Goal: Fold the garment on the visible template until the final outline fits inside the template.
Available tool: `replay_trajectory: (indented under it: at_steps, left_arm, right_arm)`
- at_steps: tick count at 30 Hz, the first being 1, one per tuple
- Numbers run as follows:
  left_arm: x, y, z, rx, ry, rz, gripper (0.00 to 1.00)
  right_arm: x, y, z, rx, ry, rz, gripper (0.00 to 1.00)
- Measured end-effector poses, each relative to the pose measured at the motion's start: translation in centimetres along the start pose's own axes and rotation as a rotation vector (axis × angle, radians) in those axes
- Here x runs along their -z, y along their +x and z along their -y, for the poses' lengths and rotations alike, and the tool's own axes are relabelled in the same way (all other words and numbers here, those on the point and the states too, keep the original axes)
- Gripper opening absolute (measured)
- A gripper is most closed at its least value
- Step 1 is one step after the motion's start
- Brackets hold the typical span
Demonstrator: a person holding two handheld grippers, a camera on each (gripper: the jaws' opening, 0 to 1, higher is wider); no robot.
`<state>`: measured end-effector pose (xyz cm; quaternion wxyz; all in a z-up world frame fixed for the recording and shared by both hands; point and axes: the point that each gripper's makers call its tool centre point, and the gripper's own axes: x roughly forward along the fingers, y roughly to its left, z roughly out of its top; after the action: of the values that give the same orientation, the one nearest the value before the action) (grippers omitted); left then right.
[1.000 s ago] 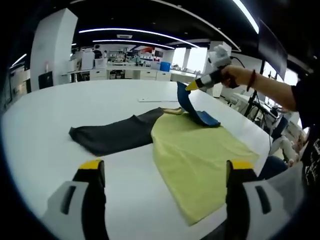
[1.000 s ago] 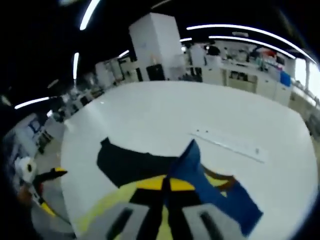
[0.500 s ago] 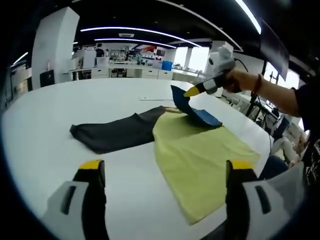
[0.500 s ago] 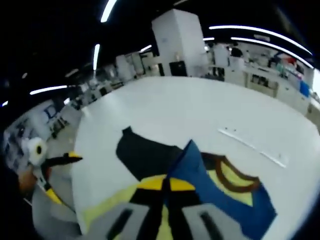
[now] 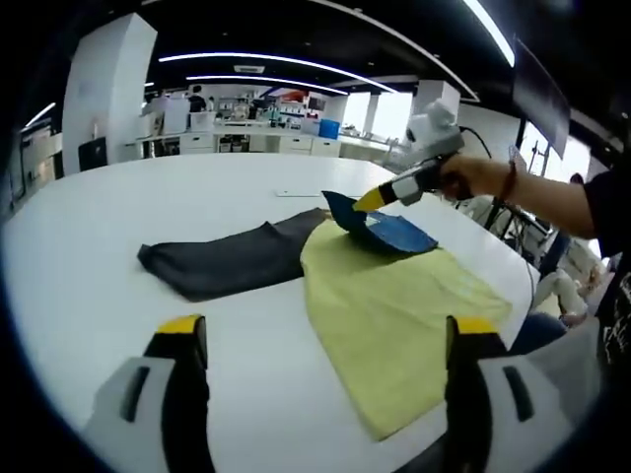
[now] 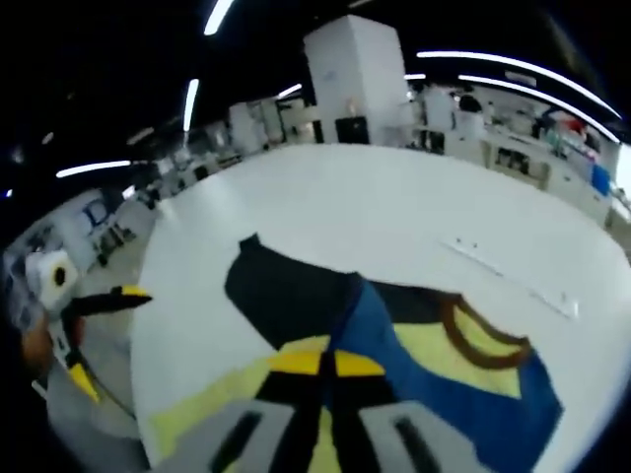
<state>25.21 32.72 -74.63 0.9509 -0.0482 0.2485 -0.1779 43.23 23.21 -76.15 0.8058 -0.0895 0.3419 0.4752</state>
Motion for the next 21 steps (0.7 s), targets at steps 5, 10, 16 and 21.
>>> replay_trajectory:
  at_steps: [5, 10, 16, 21]
  left_arm:
    - [0.0, -0.1, 0.1, 0.001, 0.002, 0.002, 0.98]
    - [0.2, -0.3, 0.0, -0.004, 0.000, 0.001, 0.98]
    - [0.1, -0.5, -0.1, -0.010, -0.002, 0.009, 0.99]
    - [-0.1, -0.5, -0.1, -0.009, 0.001, 0.013, 0.99]
  right_arm:
    - [0.9, 1.1, -0.1, 0.018, 0.087, 0.012, 0.00]
    - [1.9, 2.2, -0.9, 0.004, 0.114, 0.019, 0.00]
    - [2.9, 2.4, -1.6, -0.019, 0.128, 0.001, 0.09]
    - [3.0, 1.7, -0.9, 0.006, 0.088, 0.024, 0.30]
